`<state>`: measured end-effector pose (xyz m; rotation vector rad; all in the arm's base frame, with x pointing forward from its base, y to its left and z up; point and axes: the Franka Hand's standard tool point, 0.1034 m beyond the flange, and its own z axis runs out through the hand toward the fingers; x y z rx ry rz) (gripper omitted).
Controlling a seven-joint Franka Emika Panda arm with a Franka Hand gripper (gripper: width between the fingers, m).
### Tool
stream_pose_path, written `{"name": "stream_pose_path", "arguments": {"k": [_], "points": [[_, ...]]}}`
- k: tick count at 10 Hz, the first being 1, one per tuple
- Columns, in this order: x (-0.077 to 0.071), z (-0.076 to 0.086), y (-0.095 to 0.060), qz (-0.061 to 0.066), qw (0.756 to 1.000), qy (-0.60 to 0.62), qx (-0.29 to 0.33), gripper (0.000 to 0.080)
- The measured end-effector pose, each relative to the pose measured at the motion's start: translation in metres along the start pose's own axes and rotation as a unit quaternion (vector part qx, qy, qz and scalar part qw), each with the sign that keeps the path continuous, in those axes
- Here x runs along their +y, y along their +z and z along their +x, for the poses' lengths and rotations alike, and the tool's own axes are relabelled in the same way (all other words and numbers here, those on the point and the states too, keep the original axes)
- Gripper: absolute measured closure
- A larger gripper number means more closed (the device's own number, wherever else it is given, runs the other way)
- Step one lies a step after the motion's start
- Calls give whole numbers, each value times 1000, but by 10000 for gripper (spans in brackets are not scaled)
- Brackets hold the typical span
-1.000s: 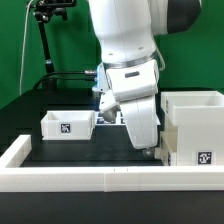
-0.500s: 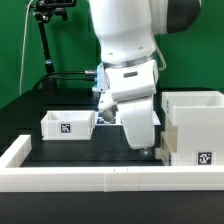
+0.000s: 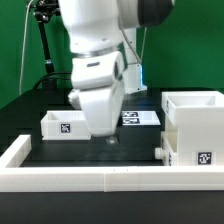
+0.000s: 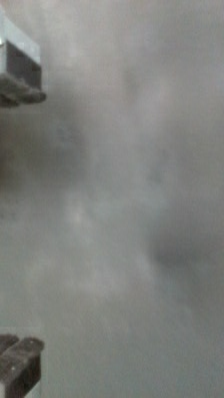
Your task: Assemble drawer
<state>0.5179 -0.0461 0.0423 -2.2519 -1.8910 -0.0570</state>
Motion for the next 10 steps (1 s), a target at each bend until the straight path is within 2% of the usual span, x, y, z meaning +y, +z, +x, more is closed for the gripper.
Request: {"name": "stream_pose_path", "arguments": {"k": [1, 2, 3, 4, 5, 10], "points": [[-9, -7, -4, 1, 1000, 13, -2, 150], [-24, -14, -5, 6, 999, 39, -6, 150], [-41, -19, -3, 6, 998, 56, -9, 150], [-48, -18, -5, 12, 998, 61, -12, 150], [-44, -17, -10, 13, 998, 60, -11, 150], [-46, -20, -6, 15, 998, 64, -11, 150]]}}
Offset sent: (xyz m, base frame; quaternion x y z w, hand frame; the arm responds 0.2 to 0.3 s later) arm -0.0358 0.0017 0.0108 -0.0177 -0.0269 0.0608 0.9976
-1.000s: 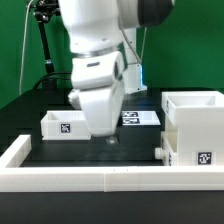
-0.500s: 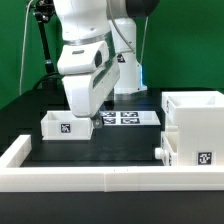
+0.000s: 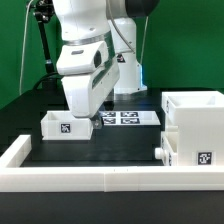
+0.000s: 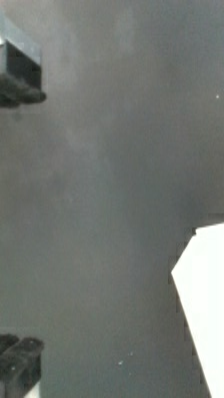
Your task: Assemble drawer
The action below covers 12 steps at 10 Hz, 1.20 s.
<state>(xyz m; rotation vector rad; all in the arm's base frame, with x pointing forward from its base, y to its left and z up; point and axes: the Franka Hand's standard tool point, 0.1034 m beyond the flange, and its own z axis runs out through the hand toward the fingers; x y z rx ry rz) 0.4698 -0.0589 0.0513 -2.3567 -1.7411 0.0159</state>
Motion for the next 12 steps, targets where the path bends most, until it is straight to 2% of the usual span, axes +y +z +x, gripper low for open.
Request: {"name": "stream_pose_path", "arguments": {"k": [1, 2, 3, 5, 12], "points": [[-3, -10, -2, -19, 999, 51, 7, 150], [-16, -19, -5, -37, 991, 129, 5, 150], [-26, -16, -7, -49, 981, 190, 4, 150], [-31, -8, -1, -46, 975, 218, 3, 150], [-31, -8, 0, -45, 975, 219, 3, 150]]}}
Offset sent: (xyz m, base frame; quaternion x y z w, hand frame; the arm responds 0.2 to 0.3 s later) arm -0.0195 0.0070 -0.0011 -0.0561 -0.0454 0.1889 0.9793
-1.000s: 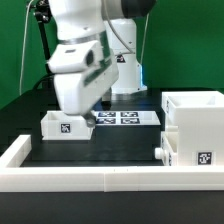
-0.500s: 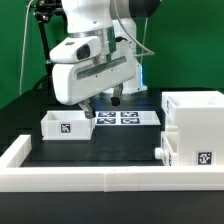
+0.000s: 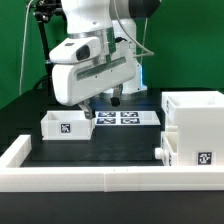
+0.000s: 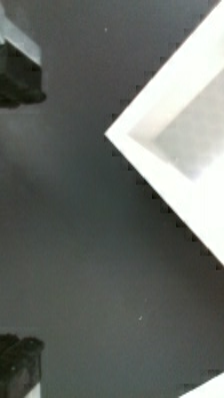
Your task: Assemble drawer
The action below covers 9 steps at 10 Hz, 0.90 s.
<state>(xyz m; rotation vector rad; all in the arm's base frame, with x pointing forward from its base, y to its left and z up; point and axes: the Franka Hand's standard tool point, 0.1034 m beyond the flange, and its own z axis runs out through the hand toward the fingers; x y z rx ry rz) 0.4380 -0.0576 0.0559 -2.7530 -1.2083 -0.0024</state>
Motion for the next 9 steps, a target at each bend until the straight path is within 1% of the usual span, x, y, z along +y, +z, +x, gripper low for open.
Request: {"name": "stream_pose_path", "arguments": {"k": [5, 6, 7, 8, 9], "points": [[1, -1, 0, -1, 1000, 4, 1, 150], [5, -11, -1, -11, 999, 33, 7, 150], [8, -22, -5, -29, 996, 89, 13, 150], [5, -24, -6, -39, 988, 148, 17, 150], [5, -20, -8, -48, 985, 167, 22, 150]]}}
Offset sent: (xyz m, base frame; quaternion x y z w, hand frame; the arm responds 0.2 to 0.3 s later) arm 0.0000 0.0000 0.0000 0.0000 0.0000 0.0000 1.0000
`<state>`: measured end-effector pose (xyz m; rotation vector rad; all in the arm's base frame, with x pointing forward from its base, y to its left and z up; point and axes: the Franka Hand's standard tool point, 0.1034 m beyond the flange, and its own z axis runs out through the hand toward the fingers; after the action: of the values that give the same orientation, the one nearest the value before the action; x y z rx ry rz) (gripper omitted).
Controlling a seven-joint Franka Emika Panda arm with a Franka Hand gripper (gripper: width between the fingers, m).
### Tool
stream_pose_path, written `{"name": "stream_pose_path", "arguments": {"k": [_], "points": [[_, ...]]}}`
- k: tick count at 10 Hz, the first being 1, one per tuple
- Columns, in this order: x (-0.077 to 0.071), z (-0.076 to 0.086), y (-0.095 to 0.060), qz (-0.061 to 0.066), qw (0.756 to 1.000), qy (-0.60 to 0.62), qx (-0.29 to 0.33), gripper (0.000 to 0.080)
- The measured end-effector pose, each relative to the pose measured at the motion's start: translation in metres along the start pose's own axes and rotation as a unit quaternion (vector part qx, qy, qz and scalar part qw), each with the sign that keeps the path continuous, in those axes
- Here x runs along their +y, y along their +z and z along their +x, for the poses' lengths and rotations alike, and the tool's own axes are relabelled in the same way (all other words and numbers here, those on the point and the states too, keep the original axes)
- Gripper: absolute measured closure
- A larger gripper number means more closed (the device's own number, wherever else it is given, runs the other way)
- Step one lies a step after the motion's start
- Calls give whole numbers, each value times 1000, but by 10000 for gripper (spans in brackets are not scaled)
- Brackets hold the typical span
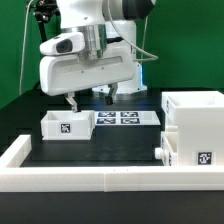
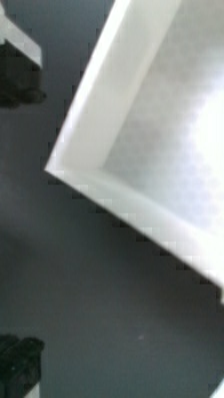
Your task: Assemble drawer
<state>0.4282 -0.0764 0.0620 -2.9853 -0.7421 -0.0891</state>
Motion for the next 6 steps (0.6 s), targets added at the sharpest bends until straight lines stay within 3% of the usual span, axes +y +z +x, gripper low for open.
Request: {"name": "stream_pose_path", "arguments": {"k": [4, 6], "points": [[1, -2, 1, 2, 1000, 12, 0, 150], [0, -2, 1, 3, 995, 100, 1, 150]]}}
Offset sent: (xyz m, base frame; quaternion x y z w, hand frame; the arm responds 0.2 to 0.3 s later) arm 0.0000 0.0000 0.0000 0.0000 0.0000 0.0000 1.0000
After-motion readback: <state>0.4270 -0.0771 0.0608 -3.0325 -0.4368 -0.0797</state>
